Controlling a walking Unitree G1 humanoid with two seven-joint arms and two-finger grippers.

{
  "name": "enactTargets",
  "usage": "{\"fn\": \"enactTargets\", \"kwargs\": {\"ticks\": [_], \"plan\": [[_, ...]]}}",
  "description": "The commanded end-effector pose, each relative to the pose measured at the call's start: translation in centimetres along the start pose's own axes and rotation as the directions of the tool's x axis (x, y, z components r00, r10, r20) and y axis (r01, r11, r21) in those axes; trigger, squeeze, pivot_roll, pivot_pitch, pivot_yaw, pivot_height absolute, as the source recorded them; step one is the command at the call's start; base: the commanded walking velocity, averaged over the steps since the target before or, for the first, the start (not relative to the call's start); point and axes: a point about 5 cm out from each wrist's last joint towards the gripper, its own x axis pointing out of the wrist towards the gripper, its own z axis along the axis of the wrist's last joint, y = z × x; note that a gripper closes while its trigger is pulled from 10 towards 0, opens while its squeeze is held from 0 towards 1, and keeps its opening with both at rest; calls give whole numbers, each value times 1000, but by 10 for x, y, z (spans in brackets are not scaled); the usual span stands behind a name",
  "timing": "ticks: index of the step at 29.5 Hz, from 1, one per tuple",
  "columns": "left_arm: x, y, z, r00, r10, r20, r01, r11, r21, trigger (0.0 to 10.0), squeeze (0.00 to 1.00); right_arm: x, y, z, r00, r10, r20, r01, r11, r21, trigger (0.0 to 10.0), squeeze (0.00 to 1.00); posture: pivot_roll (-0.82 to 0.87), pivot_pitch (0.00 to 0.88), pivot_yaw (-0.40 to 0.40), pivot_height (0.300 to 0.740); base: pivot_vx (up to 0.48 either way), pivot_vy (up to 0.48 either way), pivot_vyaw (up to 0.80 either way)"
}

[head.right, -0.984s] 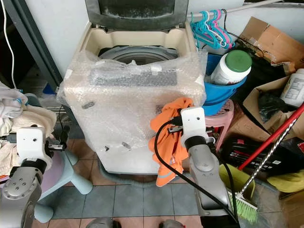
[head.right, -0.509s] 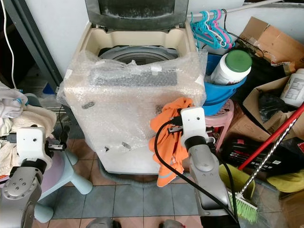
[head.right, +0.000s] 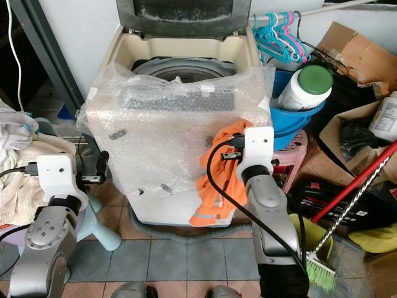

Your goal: Clothes washing

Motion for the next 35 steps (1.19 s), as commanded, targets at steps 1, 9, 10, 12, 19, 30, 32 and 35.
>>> {"fn": "enactTargets", "kwargs": {"ticks": [1, 9, 10, 12, 19, 30, 32, 35], "plan": [[0, 2, 2, 1000, 4, 6, -4, 1000, 7, 10000, 0, 4, 0, 9, 999, -8, 34, 9, 1000, -28, 10000, 0, 19, 0, -12, 740, 0, 0, 0], [0, 1, 2, 1000, -18, 2, 18, 1000, -7, 10000, 0, 5, 22, 45, 954, 206, 217, -186, 976, -110, 10000, 0, 12, 0, -6, 740, 0, 0, 595], [1, 0, 2, 1000, -19, 3, 19, 1000, -7, 10000, 0, 6, 24, 50, 945, 226, 237, -203, 972, -121, 10000, 0, 11, 0, -6, 740, 0, 0, 794], [2, 1, 3, 1000, -24, 5, 24, 1000, -10, 10000, 0, 9, 28, 65, 917, 277, 289, -238, 958, -163, 10000, 0, 9, 0, -5, 740, 0, 0, 788], [0, -2, 2, 999, -34, 3, 34, 999, -27, 10000, 0, 17, 26, 91, 876, 312, 368, -248, 946, -209, 10000, 0, 9, 0, -7, 740, 0, 0, 784], [3, -5, 3, 999, -46, 10, 46, 998, -41, 10000, 0, 42, 19, 142, 816, 308, 489, -204, 945, -255, 10000, 0, 13, 0, -9, 740, 133, 0, 776], [2, -4, 2, 999, -43, 9, 44, 998, -43, 10000, 0, 46, 14, 150, 810, 296, 506, -186, 948, -257, 10000, 0, 14, 0, -11, 740, 242, 0, 753], [2, -4, 1, 999, -42, 7, 43, 998, -44, 10000, 0, 51, 8, 155, 813, 271, 515, -157, 954, -255, 10000, 0, 13, 0, -11, 740, 240, 0, 698]]}}
